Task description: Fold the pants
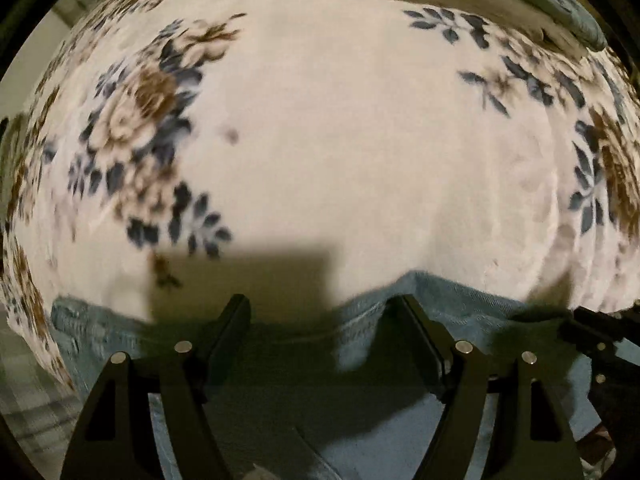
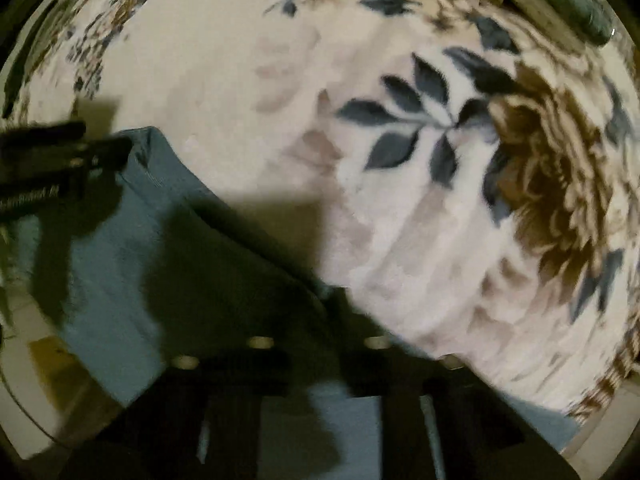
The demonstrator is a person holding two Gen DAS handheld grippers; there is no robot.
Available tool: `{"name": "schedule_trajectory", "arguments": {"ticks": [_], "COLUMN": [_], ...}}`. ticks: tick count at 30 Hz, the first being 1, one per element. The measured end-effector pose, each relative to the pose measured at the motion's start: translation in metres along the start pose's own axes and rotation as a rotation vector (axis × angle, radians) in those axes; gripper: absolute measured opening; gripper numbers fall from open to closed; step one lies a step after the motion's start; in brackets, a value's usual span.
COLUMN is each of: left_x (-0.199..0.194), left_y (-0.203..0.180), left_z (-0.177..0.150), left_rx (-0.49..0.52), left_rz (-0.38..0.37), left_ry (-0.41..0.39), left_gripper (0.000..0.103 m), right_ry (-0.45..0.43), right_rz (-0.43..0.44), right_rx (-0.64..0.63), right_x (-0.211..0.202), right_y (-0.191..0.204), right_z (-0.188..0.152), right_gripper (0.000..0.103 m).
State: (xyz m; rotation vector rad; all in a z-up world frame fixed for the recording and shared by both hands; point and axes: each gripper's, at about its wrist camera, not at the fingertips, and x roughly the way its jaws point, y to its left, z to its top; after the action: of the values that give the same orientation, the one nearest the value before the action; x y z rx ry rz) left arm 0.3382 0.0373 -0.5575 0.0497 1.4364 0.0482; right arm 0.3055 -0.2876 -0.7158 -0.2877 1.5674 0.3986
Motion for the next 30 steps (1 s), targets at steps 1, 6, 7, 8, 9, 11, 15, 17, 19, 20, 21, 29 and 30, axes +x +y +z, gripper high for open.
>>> {"name": "schedule_trajectory", "arguments": {"ticks": [1,6,7,8,9,11,15,17,19,20,21,29,30], "left_x": [0.001,0.014,0.016,0.018,0.02,0.023,0.023,0.008,-0.009,-0.02,-0.029,-0.038,-0.03], "left_y": [-0.002,0.005,0.003,-0.001,-0.001,-0.007,-0.015,-0.017,-0.022,-0.029,-0.037,-0.147,-0.168], "left_z": [0.005,0.024,0.024,0.024,0.025,0.02,0.008,0.006,0.003,0.001,-0.003,-0.047,-0.054], "left_rx": [0.002,-0.007,-0.003,0.0,0.004,0.004,-0.017,-0.032,-0.037,-0.033,-0.025,0.09,0.105], "left_rz": [0.007,0.018,0.023,0.027,0.031,0.035,0.028,0.016,-0.015,-0.038,-0.06,-0.184,-0.211], "left_ry": [-0.006,0.009,0.008,0.006,0.003,0.0,0.004,-0.005,-0.026,-0.038,-0.046,0.05,0.082], "left_gripper": [0.074,0.074,0.074,0.074,0.074,0.074,0.076,0.076,0.076,0.076,0.076,0.076,0.076], "right_ry": [-0.016,-0.093,-0.103,-0.109,-0.109,-0.104,-0.093,-0.089,-0.1,-0.118,-0.143,-0.292,-0.29], "right_rz": [-0.006,-0.072,-0.079,-0.085,-0.082,-0.104,0.005,0.088,0.186,0.218,0.246,0.261,0.25], "right_rx": [0.011,0.036,0.061,0.101,0.14,0.218,0.389,0.422,0.515,0.565,0.619,1.172,1.238], "right_x": [-0.003,-0.011,-0.011,-0.011,-0.01,-0.007,-0.015,-0.028,-0.043,-0.051,-0.059,-0.087,-0.084], "right_y": [-0.006,-0.004,-0.006,-0.014,-0.022,-0.041,-0.1,-0.122,-0.149,-0.167,-0.179,-0.277,-0.289], "right_z": [-0.004,-0.017,-0.018,-0.02,-0.02,-0.019,-0.025,-0.037,-0.058,-0.072,-0.089,-0.322,-0.355], "right_gripper": [0.006,0.003,0.003,0.002,0.002,0.0,0.0,0.005,0.036,0.069,0.08,0.08,0.08]}}
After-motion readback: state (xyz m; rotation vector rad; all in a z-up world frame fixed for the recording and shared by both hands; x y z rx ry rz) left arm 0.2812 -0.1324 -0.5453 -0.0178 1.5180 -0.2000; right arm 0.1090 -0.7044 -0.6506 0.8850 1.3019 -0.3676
